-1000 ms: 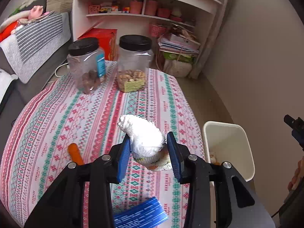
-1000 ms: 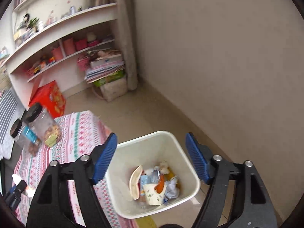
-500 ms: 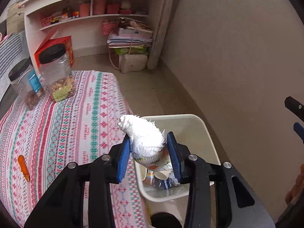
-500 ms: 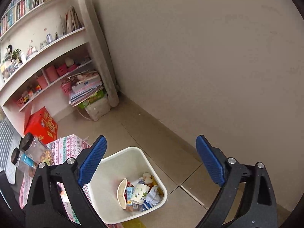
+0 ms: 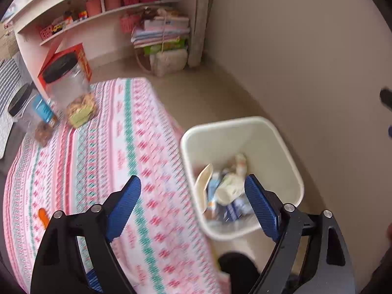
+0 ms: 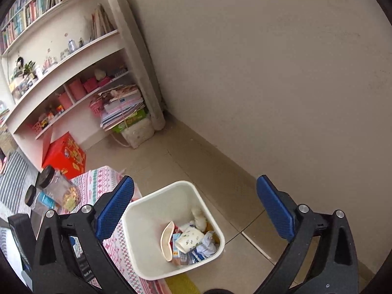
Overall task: Collect trash
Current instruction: 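Grasp the blue printed box on the table with the left tool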
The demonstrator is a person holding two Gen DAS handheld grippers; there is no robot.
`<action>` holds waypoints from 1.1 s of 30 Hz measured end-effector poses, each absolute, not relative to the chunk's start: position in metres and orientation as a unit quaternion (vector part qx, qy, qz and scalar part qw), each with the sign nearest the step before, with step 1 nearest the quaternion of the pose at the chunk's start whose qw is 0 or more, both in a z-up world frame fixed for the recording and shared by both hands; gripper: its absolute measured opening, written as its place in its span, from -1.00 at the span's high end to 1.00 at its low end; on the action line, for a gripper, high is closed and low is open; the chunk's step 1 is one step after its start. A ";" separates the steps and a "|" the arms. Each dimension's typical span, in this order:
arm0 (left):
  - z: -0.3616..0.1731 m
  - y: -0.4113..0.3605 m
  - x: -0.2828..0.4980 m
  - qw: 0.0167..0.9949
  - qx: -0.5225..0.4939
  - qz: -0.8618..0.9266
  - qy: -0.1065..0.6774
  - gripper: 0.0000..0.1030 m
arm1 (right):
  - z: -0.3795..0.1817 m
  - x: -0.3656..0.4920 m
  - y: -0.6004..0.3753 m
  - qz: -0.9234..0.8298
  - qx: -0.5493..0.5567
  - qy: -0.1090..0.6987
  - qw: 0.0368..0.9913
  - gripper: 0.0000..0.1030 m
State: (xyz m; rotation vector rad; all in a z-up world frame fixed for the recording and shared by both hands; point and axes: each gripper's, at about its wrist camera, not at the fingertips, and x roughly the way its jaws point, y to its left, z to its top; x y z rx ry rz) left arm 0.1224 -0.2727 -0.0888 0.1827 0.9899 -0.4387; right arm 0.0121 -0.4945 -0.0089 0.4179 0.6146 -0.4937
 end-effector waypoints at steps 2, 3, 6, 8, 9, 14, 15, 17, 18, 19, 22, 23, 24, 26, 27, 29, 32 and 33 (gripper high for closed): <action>-0.097 -0.254 0.119 0.846 0.108 -0.202 0.482 -0.64 | -0.010 0.016 -0.486 -0.230 0.195 0.305 0.903 -0.86; -0.101 -0.246 0.118 0.842 0.118 -0.199 0.487 -0.65 | -0.011 0.016 -0.483 -0.225 0.192 0.308 0.904 -0.86; -0.111 -0.221 0.116 0.831 0.135 -0.192 0.504 -0.67 | -0.014 0.025 -0.469 -0.209 0.176 0.328 0.904 -0.86; -0.118 -0.207 0.114 0.818 0.145 -0.196 0.521 -0.73 | -0.016 0.032 -0.459 -0.197 0.165 0.341 0.904 -0.86; -0.121 -0.201 0.111 0.812 0.153 -0.199 0.527 -0.73 | -0.018 0.036 -0.453 -0.191 0.158 0.348 0.904 -0.86; -0.146 -0.182 0.096 0.772 0.214 -0.220 0.556 -0.74 | -0.025 0.051 -0.427 -0.166 0.129 0.374 0.903 -0.86; -0.153 -0.179 0.092 0.761 0.228 -0.225 0.564 -0.74 | -0.027 0.055 -0.423 -0.162 0.124 0.378 0.903 -0.86; -0.164 -0.175 0.087 0.752 0.243 -0.228 0.569 -0.74 | -0.029 0.062 -0.414 -0.156 0.117 0.384 0.902 -0.86; -0.170 -0.172 0.085 0.748 0.247 -0.228 0.573 -0.74 | -0.030 0.064 -0.409 -0.154 0.114 0.386 0.902 -0.86; -0.175 -0.169 0.084 0.745 0.247 -0.227 0.577 -0.74 | -0.031 0.067 -0.404 -0.152 0.111 0.388 0.902 -0.86; -0.187 -0.160 0.082 0.734 0.253 -0.223 0.590 -0.74 | -0.033 0.075 -0.394 -0.147 0.103 0.393 0.902 -0.86; -0.188 -0.159 0.082 0.733 0.256 -0.222 0.590 -0.74 | -0.034 0.078 -0.391 -0.146 0.101 0.395 0.902 -0.86; -0.188 -0.157 0.082 0.732 0.258 -0.224 0.590 -0.74 | -0.034 0.080 -0.388 -0.144 0.099 0.396 0.901 -0.86; -0.188 -0.155 0.082 0.729 0.254 -0.229 0.593 -0.74 | -0.036 0.084 -0.383 -0.141 0.094 0.399 0.901 -0.86; -0.188 -0.154 0.082 0.728 0.255 -0.230 0.594 -0.74 | -0.037 0.086 -0.380 -0.138 0.091 0.402 0.901 -0.86; -0.189 -0.155 0.079 0.725 0.260 -0.230 0.595 -0.74 | -0.040 0.089 -0.375 -0.135 0.085 0.406 0.900 -0.86; -0.195 -0.157 0.076 0.718 0.272 -0.234 0.596 -0.74 | -0.042 0.093 -0.367 -0.128 0.077 0.413 0.898 -0.86; -0.197 -0.157 0.074 0.718 0.280 -0.234 0.593 -0.74 | -0.043 0.094 -0.365 -0.126 0.075 0.414 0.898 -0.86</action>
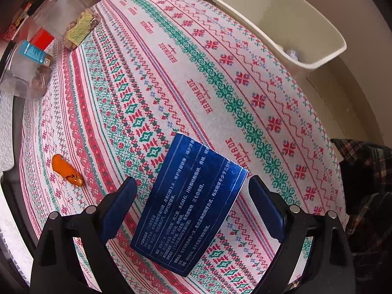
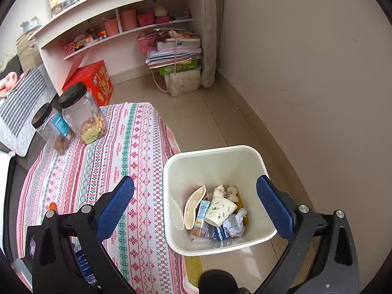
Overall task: Collect trash
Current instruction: 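Grasp the blue printed box on the table with the left tool, then grasp the second orange wrapper with the right tool while the left tool holds the blue box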
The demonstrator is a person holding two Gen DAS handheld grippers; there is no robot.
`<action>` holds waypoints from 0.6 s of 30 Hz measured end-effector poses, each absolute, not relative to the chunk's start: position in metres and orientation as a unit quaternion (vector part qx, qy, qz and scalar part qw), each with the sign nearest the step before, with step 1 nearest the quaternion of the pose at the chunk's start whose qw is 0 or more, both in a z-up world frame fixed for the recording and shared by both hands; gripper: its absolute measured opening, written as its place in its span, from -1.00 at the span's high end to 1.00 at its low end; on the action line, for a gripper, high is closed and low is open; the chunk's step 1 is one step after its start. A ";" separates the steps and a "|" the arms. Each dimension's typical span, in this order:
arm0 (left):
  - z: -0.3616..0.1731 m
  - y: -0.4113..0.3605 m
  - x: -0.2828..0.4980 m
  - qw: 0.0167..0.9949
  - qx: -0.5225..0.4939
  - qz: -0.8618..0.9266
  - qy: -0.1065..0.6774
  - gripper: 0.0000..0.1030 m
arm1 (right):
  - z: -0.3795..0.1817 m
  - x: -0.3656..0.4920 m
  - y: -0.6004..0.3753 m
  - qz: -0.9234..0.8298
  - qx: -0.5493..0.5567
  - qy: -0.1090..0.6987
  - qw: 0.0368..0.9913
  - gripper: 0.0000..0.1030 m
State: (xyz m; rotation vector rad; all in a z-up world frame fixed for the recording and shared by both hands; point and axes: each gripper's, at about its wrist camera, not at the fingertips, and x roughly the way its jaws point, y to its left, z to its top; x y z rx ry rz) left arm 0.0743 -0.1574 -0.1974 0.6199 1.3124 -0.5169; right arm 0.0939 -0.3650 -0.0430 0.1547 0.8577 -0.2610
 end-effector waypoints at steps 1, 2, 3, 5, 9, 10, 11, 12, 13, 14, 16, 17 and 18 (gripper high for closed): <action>-0.199 -0.158 0.073 0.720 0.289 -0.229 0.588 -0.74 | -0.044 0.095 -0.363 -0.124 0.073 0.415 0.898 -0.86; -0.200 -0.157 0.072 0.722 0.293 -0.225 0.586 -0.73 | -0.044 0.096 -0.361 -0.123 0.072 0.416 0.898 -0.86; -0.201 -0.156 0.072 0.723 0.291 -0.223 0.585 -0.69 | -0.044 0.097 -0.360 -0.121 0.072 0.417 0.898 -0.86; -0.201 -0.151 0.073 0.722 0.274 -0.226 0.593 -0.38 | -0.046 0.099 -0.356 -0.118 0.071 0.419 0.897 -0.86; -0.194 -0.134 0.073 0.733 0.246 -0.221 0.594 -0.24 | -0.051 0.108 -0.343 -0.109 0.062 0.428 0.895 -0.86; -0.192 -0.127 0.074 0.736 0.235 -0.221 0.595 -0.20 | -0.053 0.111 -0.337 -0.105 0.058 0.431 0.894 -0.86; -0.189 -0.119 0.075 0.740 0.224 -0.221 0.595 -0.18 | -0.055 0.114 -0.333 -0.103 0.056 0.434 0.893 -0.86; -0.185 -0.110 0.076 0.745 0.209 -0.218 0.595 -0.17 | -0.057 0.117 -0.328 -0.099 0.055 0.437 0.893 -0.86; -0.181 -0.102 0.078 0.750 0.198 -0.214 0.594 -0.17 | -0.060 0.122 -0.320 -0.092 0.054 0.440 0.891 -0.86; -0.177 -0.091 0.080 0.756 0.188 -0.208 0.592 -0.16 | -0.062 0.125 -0.314 -0.086 0.053 0.443 0.891 -0.86; -0.168 -0.068 0.084 0.768 0.161 -0.193 0.589 -0.15 | -0.067 0.133 -0.299 -0.073 0.051 0.449 0.889 -0.86; -0.162 -0.053 0.086 0.776 0.143 -0.184 0.587 -0.14 | -0.071 0.138 -0.286 -0.062 0.048 0.454 0.887 -0.86; -0.156 -0.044 0.089 0.781 0.128 -0.176 0.586 -0.14 | -0.074 0.142 -0.276 -0.055 0.046 0.458 0.886 -0.86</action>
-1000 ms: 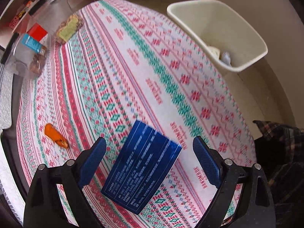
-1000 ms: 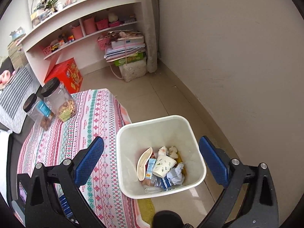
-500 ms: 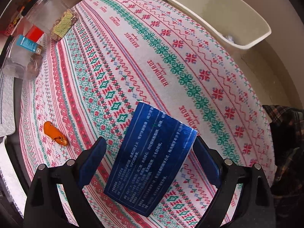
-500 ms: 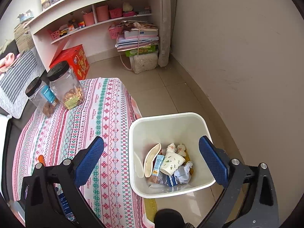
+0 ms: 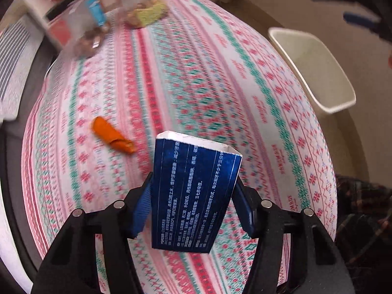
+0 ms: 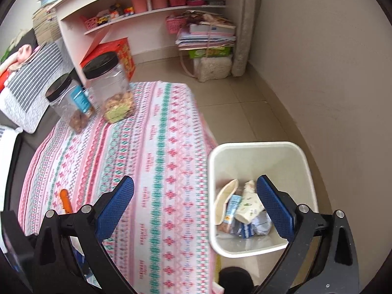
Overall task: Collect trash
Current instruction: 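Grasp the second orange wrapper with the right tool while the left tool holds the blue box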
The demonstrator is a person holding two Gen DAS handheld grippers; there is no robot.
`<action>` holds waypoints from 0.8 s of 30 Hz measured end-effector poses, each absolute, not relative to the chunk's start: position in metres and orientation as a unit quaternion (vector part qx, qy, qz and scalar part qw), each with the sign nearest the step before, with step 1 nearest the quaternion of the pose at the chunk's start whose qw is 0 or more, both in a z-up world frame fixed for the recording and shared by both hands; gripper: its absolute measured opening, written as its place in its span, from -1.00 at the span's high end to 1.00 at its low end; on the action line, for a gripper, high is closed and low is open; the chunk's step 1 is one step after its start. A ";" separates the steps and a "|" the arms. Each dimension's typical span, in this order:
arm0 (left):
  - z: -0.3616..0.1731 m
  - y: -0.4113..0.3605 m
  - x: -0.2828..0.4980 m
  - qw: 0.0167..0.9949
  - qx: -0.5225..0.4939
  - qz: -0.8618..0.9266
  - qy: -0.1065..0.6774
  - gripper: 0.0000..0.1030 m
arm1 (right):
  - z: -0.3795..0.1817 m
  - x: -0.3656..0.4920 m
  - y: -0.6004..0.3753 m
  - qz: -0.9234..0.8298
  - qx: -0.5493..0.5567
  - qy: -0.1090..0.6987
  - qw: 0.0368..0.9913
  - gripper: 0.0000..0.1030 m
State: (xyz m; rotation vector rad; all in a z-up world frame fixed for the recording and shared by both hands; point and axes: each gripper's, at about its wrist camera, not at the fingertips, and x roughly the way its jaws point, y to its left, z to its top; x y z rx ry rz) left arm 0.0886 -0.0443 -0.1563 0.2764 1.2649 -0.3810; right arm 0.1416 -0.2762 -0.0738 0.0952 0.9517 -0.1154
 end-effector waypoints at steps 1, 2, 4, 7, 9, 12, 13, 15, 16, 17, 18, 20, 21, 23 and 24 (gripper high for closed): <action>-0.149 -0.036 0.092 0.786 0.114 -0.167 0.584 -0.13 | -0.077 0.146 -0.265 -0.047 0.043 0.462 0.885 -0.86; -0.143 -0.021 0.094 0.794 0.097 -0.155 0.580 -0.13 | -0.082 0.151 -0.252 -0.035 0.038 0.467 0.883 -0.86; -0.133 -0.001 0.101 0.804 0.074 -0.130 0.575 -0.13 | -0.091 0.159 -0.226 -0.014 0.031 0.477 0.878 -0.86; -0.121 0.039 0.109 0.820 0.040 -0.083 0.564 -0.13 | -0.112 0.171 -0.183 0.030 0.025 0.497 0.867 -0.86; -0.115 0.069 0.113 0.829 0.015 -0.044 0.557 -0.13 | -0.123 0.176 -0.158 0.052 0.022 0.505 0.861 -0.86; -0.107 0.107 0.115 0.836 -0.020 -0.005 0.549 -0.14 | -0.138 0.182 -0.116 0.087 0.011 0.511 0.855 -0.86; -0.104 0.118 0.115 0.840 -0.029 0.007 0.543 -0.14 | -0.144 0.183 -0.102 0.098 0.005 0.513 0.853 -0.86; -0.096 0.133 0.111 0.847 -0.038 0.024 0.530 -0.14 | -0.154 0.185 -0.082 0.115 -0.005 0.519 0.847 -0.86; -0.092 0.140 0.109 0.850 -0.042 0.030 0.524 -0.14 | -0.159 0.186 -0.072 0.123 -0.010 0.523 0.843 -0.86; -0.089 0.147 0.107 0.853 -0.045 0.035 0.519 -0.14 | -0.167 0.187 -0.061 0.130 -0.017 0.529 0.839 -0.86; -0.089 0.150 0.107 0.854 -0.047 0.039 0.517 -0.14 | -0.172 0.188 -0.054 0.133 -0.021 0.531 0.836 -0.85; -0.089 0.161 0.107 0.854 -0.046 0.045 0.516 -0.14 | -0.183 0.189 -0.039 0.142 -0.031 0.538 0.830 -0.74; -0.090 0.165 0.106 0.853 -0.046 0.048 0.518 -0.14 | -0.189 0.189 -0.032 0.147 -0.038 0.543 0.826 -0.70; -0.095 0.173 0.106 0.850 -0.049 0.055 0.522 -0.14 | -0.198 0.188 -0.021 0.152 -0.054 0.549 0.820 -0.42; -0.098 0.178 0.105 0.848 -0.050 0.059 0.524 -0.14 | -0.202 0.187 -0.017 0.149 -0.062 0.550 0.819 -0.31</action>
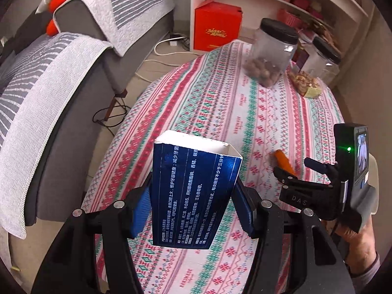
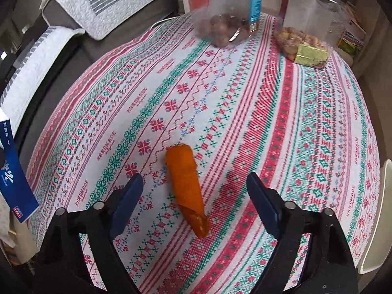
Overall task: Collect trash
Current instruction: 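Grasp the second orange wrapper with the right tool while the left tool holds the blue box, then carry the orange wrapper to the bin and open the right tool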
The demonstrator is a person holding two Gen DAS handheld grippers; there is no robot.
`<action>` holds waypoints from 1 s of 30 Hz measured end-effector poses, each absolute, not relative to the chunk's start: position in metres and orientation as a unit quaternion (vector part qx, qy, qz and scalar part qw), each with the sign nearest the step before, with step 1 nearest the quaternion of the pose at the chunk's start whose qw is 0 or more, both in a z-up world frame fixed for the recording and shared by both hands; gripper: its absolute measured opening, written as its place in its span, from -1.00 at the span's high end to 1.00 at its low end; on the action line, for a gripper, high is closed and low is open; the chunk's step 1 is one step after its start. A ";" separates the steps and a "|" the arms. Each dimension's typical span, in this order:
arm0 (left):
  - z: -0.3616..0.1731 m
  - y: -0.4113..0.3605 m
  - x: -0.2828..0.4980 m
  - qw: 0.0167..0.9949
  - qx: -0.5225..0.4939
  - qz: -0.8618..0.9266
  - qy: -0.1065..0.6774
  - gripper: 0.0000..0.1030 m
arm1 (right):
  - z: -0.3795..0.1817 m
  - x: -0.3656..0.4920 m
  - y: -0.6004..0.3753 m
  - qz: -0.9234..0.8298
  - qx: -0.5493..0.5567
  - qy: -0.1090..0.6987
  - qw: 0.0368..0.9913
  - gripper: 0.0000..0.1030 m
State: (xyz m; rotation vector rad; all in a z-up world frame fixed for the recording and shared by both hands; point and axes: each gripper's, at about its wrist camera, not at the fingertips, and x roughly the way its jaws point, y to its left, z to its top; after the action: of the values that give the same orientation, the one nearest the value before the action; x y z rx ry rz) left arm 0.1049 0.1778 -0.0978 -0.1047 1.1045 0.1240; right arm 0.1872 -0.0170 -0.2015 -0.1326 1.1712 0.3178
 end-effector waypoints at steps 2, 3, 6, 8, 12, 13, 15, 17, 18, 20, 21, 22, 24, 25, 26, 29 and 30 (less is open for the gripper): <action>-0.102 0.186 0.103 0.847 -0.052 0.068 0.525 -0.14 | -0.207 0.186 -0.013 0.139 -0.075 0.546 0.823 0.21; -0.102 0.189 0.100 0.847 -0.053 0.071 0.525 -0.14 | -0.207 0.186 -0.011 0.134 -0.080 0.540 0.827 0.26; -0.102 0.196 0.099 0.848 -0.055 0.083 0.521 -0.12 | -0.203 0.186 -0.008 0.139 -0.078 0.528 0.834 0.56; -0.101 0.200 0.099 0.850 -0.058 0.090 0.515 -0.09 | -0.195 0.182 -0.007 0.141 -0.079 0.515 0.842 0.57; -0.093 0.206 0.099 0.859 -0.068 0.105 0.496 -0.09 | -0.169 0.174 -0.010 0.150 -0.067 0.485 0.859 0.58; -0.091 0.206 0.098 0.862 -0.071 0.107 0.490 -0.09 | -0.163 0.172 -0.011 0.153 -0.063 0.479 0.862 0.58; -0.087 0.206 0.098 0.867 -0.073 0.108 0.480 -0.09 | -0.149 0.166 -0.011 0.161 -0.056 0.463 0.870 0.58; -0.083 0.203 0.097 0.874 -0.068 0.110 0.468 -0.08 | -0.134 0.161 -0.013 0.167 -0.048 0.447 0.878 0.59; -0.082 0.202 0.097 0.877 -0.065 0.111 0.463 -0.08 | -0.129 0.159 -0.013 0.169 -0.046 0.440 0.881 0.59; -0.078 0.199 0.096 0.882 -0.062 0.110 0.454 -0.09 | -0.119 0.156 -0.014 0.174 -0.038 0.426 0.887 0.59; -0.076 0.197 0.097 0.884 -0.061 0.110 0.451 -0.08 | -0.114 0.154 -0.015 0.175 -0.034 0.421 0.890 0.59; -0.075 0.196 0.097 0.885 -0.060 0.111 0.449 -0.08 | -0.108 0.151 -0.018 0.177 -0.029 0.414 0.893 0.59; -0.073 0.194 0.097 0.887 -0.056 0.111 0.444 -0.08 | -0.101 0.151 -0.020 0.177 -0.022 0.403 0.898 0.59; -0.072 0.193 0.096 0.888 -0.054 0.112 0.442 -0.09 | -0.098 0.149 -0.023 0.176 -0.019 0.398 0.900 0.59; -0.071 0.190 0.097 0.890 -0.052 0.112 0.439 -0.08 | -0.096 0.149 -0.026 0.174 -0.016 0.394 0.902 0.58; -0.068 0.184 0.097 0.893 -0.047 0.110 0.434 -0.08 | -0.090 0.147 -0.033 0.170 -0.007 0.388 0.906 0.58; -0.067 0.181 0.097 0.894 -0.046 0.108 0.432 -0.08 | -0.089 0.146 -0.035 0.168 -0.005 0.385 0.907 0.58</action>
State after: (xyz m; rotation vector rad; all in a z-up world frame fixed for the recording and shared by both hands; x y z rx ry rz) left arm 0.0973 0.1810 -0.0672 -0.0956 0.8959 0.2250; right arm 0.1463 -0.0346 -0.0889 -0.0107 0.7948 0.3475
